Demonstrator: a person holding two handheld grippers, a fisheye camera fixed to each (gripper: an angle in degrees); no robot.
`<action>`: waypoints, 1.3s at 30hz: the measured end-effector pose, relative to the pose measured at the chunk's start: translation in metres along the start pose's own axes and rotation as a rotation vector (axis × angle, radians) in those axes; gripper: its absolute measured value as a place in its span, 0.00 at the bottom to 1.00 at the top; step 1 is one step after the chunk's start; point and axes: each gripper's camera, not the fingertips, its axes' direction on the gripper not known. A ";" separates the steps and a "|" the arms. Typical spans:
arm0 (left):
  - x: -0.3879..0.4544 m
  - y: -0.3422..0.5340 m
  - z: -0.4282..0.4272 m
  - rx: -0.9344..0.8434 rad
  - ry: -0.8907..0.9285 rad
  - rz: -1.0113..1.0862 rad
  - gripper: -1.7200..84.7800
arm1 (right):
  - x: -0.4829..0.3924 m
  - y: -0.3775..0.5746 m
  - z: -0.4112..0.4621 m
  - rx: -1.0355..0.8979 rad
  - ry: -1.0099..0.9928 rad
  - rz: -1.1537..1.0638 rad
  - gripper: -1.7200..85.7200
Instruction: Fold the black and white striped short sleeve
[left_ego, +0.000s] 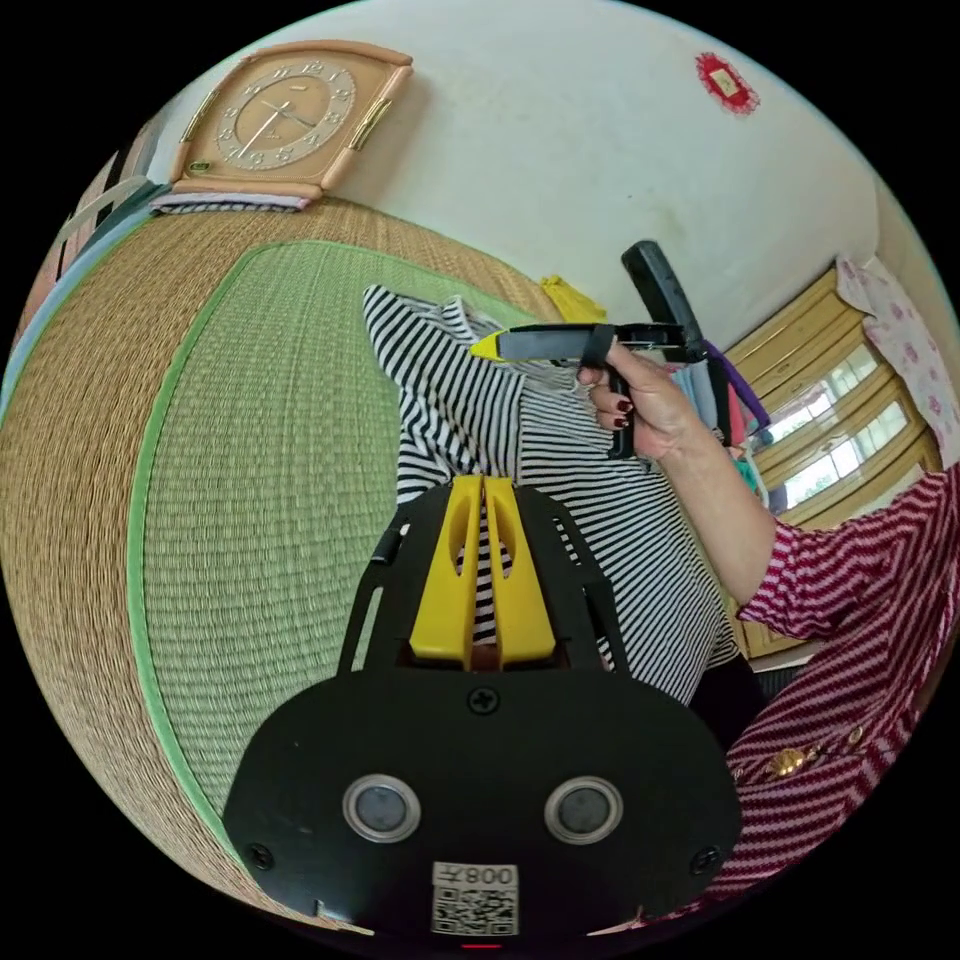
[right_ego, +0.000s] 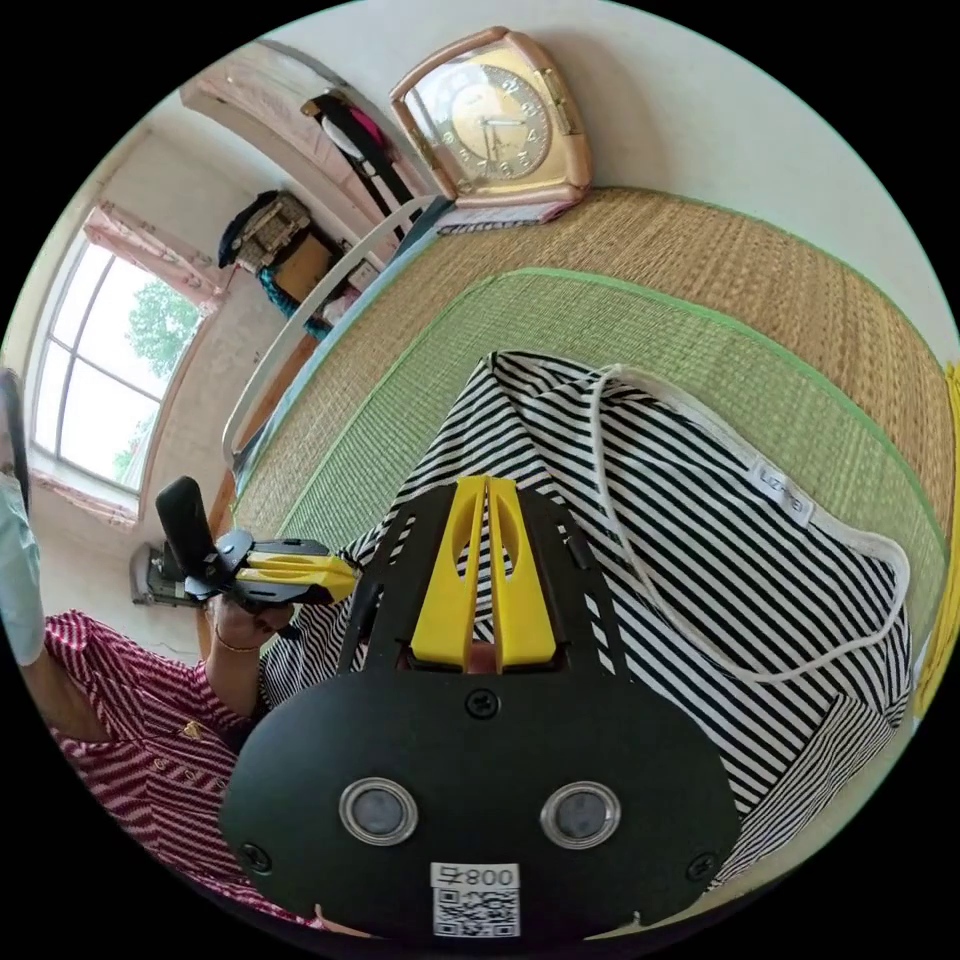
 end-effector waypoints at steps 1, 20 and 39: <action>0.002 -0.001 0.000 0.003 0.000 0.007 0.03 | -0.004 0.000 0.014 -0.046 0.036 -0.003 0.02; 0.027 -0.115 0.019 0.106 -0.165 0.048 0.02 | 0.171 0.232 -0.152 0.246 0.393 0.587 0.02; 0.046 -0.034 -0.043 0.025 -0.199 -0.085 0.03 | 0.185 0.360 -0.179 0.264 0.223 0.616 0.03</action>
